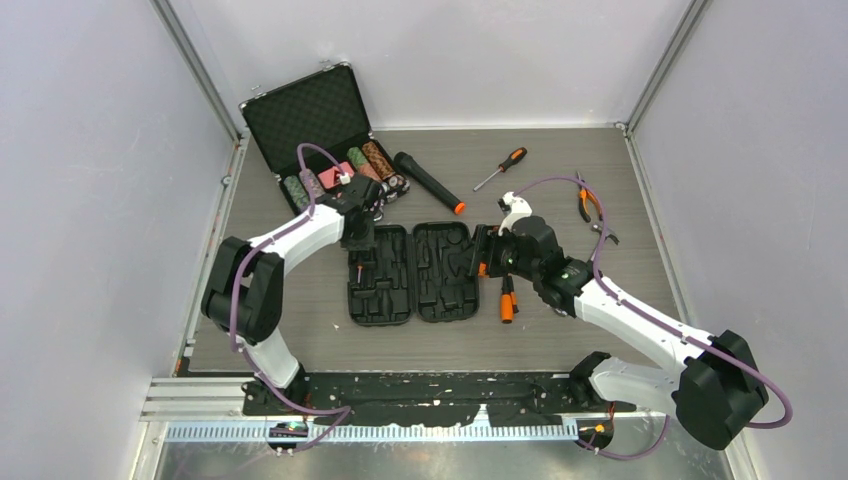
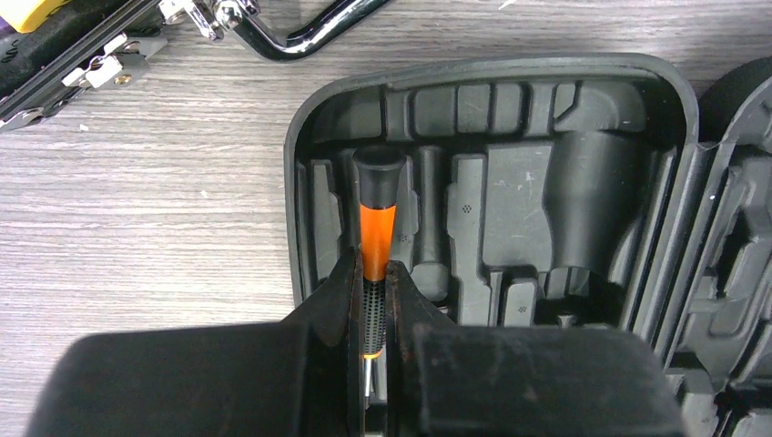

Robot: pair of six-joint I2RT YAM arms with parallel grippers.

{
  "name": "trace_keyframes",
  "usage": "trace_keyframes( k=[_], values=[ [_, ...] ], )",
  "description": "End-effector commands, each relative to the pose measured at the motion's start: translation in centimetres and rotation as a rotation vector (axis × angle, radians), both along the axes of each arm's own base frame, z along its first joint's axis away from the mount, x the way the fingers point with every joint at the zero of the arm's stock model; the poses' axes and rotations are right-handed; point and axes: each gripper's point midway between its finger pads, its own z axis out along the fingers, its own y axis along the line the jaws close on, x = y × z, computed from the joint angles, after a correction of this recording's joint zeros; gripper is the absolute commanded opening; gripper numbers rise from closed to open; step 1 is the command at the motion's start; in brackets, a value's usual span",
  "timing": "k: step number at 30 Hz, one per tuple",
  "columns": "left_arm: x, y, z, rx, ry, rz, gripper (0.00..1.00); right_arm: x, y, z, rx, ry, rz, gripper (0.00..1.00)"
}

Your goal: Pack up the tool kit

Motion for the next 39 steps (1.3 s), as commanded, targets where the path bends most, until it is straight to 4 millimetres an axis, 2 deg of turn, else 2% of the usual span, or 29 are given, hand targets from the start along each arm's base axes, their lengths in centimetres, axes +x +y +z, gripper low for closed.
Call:
trace_keyframes(
  k=[1, 11, 18, 23, 30, 34, 39],
  values=[
    [1.3, 0.3, 0.1, -0.006, -0.052, 0.046, 0.04, 0.3, 0.2, 1.2, 0.043, -0.034, 0.003, 0.71],
    [1.9, 0.7, -0.4, 0.001, -0.061, 0.069, 0.07, 0.1, 0.3, 1.3, 0.052, -0.028, 0.016, 0.71],
    [1.6, 0.3, -0.3, -0.032, -0.051, 0.071, 0.19, 0.0, 0.5, 1.1, 0.056, -0.019, 0.025, 0.71],
    [1.1, 0.4, 0.2, -0.042, -0.058, 0.078, 0.31, 0.0, 0.7, 1.2, 0.068, -0.015, 0.033, 0.72],
    [0.7, 0.6, 1.3, -0.050, -0.071, 0.078, 0.29, -0.1, 0.7, 1.4, 0.074, -0.018, 0.036, 0.72],
    [0.0, 0.6, 0.9, -0.053, -0.047, 0.073, 0.21, -0.1, 0.7, 1.4, 0.077, -0.020, 0.035, 0.72],
    [-0.7, 1.0, 0.1, -0.036, -0.022, 0.080, 0.20, -0.3, 0.7, 1.7, 0.083, -0.024, 0.039, 0.72]
  ],
)
